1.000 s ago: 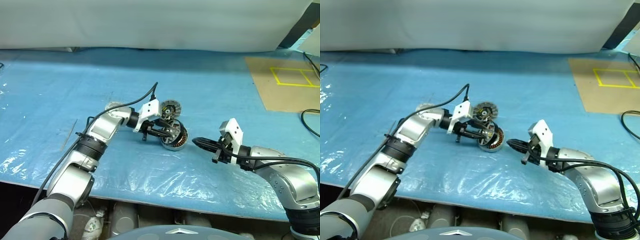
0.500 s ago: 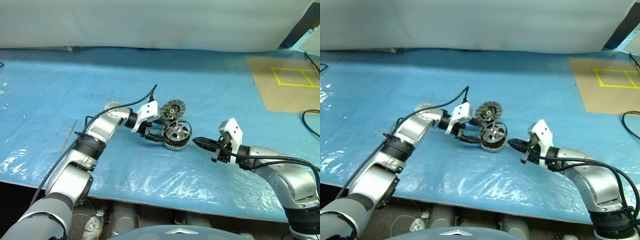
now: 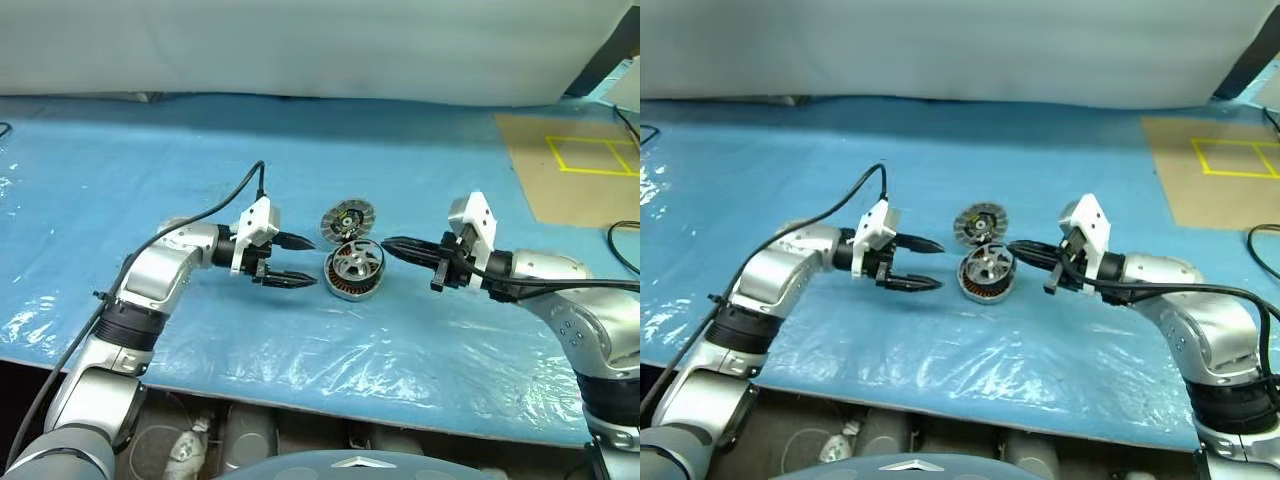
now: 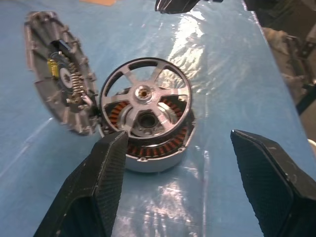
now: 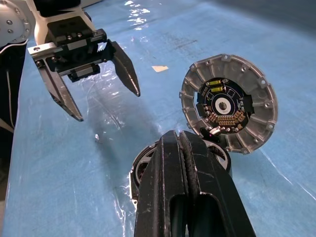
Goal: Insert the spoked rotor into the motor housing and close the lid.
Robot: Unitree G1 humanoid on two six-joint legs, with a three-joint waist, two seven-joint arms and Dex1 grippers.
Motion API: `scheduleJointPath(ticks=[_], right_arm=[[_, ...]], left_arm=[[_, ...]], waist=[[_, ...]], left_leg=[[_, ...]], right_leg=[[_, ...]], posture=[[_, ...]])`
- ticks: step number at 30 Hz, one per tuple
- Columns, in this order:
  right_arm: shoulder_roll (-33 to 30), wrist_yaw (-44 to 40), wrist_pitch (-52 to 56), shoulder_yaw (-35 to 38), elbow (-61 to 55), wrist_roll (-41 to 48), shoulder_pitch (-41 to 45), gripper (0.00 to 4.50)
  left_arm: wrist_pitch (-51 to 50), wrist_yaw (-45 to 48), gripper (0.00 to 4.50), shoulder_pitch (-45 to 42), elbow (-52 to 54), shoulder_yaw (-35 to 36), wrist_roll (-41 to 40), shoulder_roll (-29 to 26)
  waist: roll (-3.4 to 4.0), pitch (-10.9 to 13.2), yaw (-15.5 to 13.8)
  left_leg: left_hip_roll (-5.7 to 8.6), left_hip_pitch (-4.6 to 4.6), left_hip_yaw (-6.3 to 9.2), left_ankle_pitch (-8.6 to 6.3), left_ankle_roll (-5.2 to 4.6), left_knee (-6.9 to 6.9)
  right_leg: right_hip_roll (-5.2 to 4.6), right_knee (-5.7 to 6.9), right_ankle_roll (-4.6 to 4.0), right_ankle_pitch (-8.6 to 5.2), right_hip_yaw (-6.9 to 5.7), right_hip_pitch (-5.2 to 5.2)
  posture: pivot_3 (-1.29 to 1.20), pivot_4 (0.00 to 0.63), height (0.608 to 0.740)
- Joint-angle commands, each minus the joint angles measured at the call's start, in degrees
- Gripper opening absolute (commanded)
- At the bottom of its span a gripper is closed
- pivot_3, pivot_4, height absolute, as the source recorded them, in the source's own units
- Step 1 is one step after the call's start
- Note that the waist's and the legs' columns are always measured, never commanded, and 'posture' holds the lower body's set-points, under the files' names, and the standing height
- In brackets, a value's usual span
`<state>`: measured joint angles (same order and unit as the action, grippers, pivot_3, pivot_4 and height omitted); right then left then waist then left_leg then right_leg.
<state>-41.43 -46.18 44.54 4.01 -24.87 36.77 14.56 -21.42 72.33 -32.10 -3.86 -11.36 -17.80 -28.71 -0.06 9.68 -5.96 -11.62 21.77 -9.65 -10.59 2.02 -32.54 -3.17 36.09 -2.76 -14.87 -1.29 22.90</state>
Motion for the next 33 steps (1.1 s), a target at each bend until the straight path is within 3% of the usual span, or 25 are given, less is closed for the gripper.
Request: scheduleJointPath(ticks=[1, 11, 28, 33], right_arm=[[0.34, -0.29, -0.52, -0.04, 1.32, -0.05, 0.30, 0.00], [1.08, 1.90, -1.15, 1.18, 1.15, -1.26, -4.24, 0.00], [2.46, 7.23, -1.25, 3.43, -3.31, -1.20, -12.46, 0.00], [2.17, 7.53, -1.65, 3.43, -3.02, -1.69, -13.12, 0.00]], left_arm=[[1.68, -4.75, 3.48, -2.81, -1.18, -0.40, 1.82, 3.18], [0.20, -0.57, 3.48, -10.82, -3.99, -7.00, 3.77, 5.69], [15.86, 7.74, 3.48, -23.41, -24.47, -16.53, 16.71, 10.55], [18.16, 6.77, 3.48, -25.68, -29.89, -16.20, 18.75, 13.71]], waist=[[0.00, 0.00, 0.00], [0.01, -0.01, 0.43], [0.01, -0.01, 0.25], [0.01, -0.01, -0.05]], left_leg=[[-0.01, 0.05, 0.00, 0.00, 0.00, 0.00], [0.00, 0.16, 0.02, 0.11, -0.18, 0.16], [0.28, 0.17, 0.16, 0.12, -0.21, 0.07], [0.38, 0.22, 0.28, 0.12, -0.22, 0.03]], right_leg=[[0.00, -0.10, 0.01, 0.01, -0.01, -0.01], [0.07, -0.26, 0.20, 0.13, -0.04, 0.08], [0.01, -0.24, 0.33, 0.21, -0.02, 0.03], [-0.03, -0.26, 0.36, 0.23, -0.06, -0.03]], posture=[[0.00, 0.150, 0.740], [0.00, 0.150, 0.740], [0.00, 0.150, 0.740], [0.00, 0.150, 0.740]])
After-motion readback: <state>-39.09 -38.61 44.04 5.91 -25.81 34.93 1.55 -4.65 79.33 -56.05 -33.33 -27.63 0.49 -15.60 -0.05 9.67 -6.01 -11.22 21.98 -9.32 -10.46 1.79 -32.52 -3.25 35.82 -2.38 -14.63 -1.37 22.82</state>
